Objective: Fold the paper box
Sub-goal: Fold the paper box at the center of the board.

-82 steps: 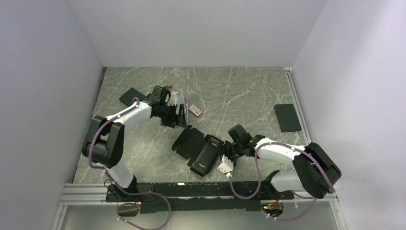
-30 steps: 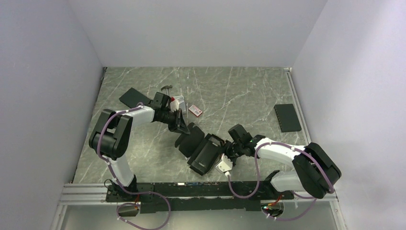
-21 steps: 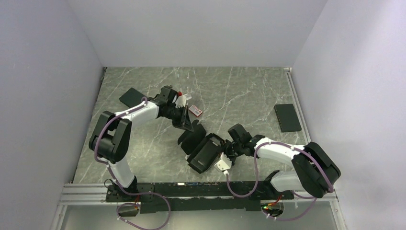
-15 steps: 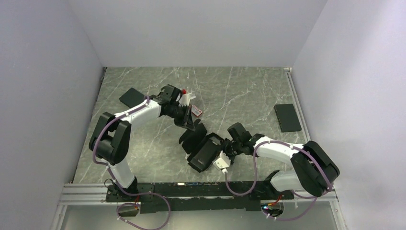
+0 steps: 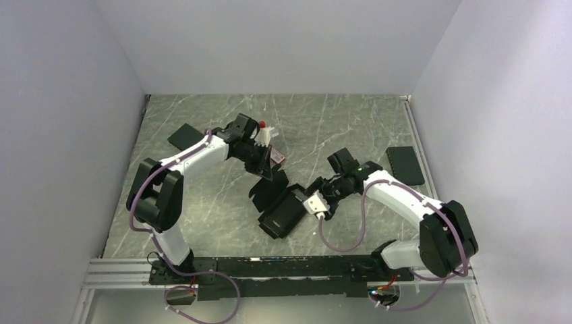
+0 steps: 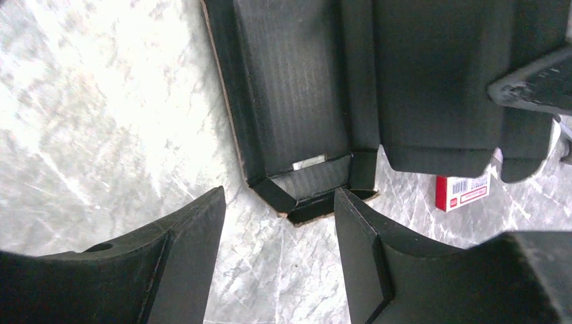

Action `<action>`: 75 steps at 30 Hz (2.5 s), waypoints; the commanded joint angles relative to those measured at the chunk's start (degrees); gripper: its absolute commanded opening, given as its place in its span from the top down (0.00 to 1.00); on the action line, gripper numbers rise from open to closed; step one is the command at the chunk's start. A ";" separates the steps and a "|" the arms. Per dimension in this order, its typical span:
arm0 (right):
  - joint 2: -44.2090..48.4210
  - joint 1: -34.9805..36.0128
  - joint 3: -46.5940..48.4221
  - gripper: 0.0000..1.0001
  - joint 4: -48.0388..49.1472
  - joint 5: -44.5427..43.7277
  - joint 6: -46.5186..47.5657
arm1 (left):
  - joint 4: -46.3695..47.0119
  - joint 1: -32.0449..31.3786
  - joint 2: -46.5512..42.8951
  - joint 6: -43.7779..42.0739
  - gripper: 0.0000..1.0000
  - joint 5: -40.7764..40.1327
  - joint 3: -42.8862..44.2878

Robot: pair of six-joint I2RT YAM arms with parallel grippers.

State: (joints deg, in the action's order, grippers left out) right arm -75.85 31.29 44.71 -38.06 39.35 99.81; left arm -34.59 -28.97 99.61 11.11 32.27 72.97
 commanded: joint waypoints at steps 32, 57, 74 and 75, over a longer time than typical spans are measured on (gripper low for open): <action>-31.91 -20.85 14.46 0.68 11.11 27.25 -84.36 | 1.13 -8.18 -6.14 -15.36 1.00 -11.80 3.44; -36.57 -21.36 15.78 0.67 9.75 34.47 -87.95 | 0.78 -17.02 -4.41 -19.29 1.00 -25.07 6.23; -32.88 -16.14 13.14 0.69 16.30 27.24 -94.86 | 2.80 -17.96 -5.91 -16.65 1.00 -27.78 4.11; -32.56 -15.88 12.96 0.70 16.83 26.30 -95.36 | 3.04 -17.96 -6.04 -16.45 1.00 -27.69 3.91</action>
State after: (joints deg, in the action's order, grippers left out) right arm -112.33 13.91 58.35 -25.21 69.14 7.57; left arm -34.68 -46.61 95.44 -6.42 5.65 76.86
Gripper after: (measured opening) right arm 0.311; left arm 0.018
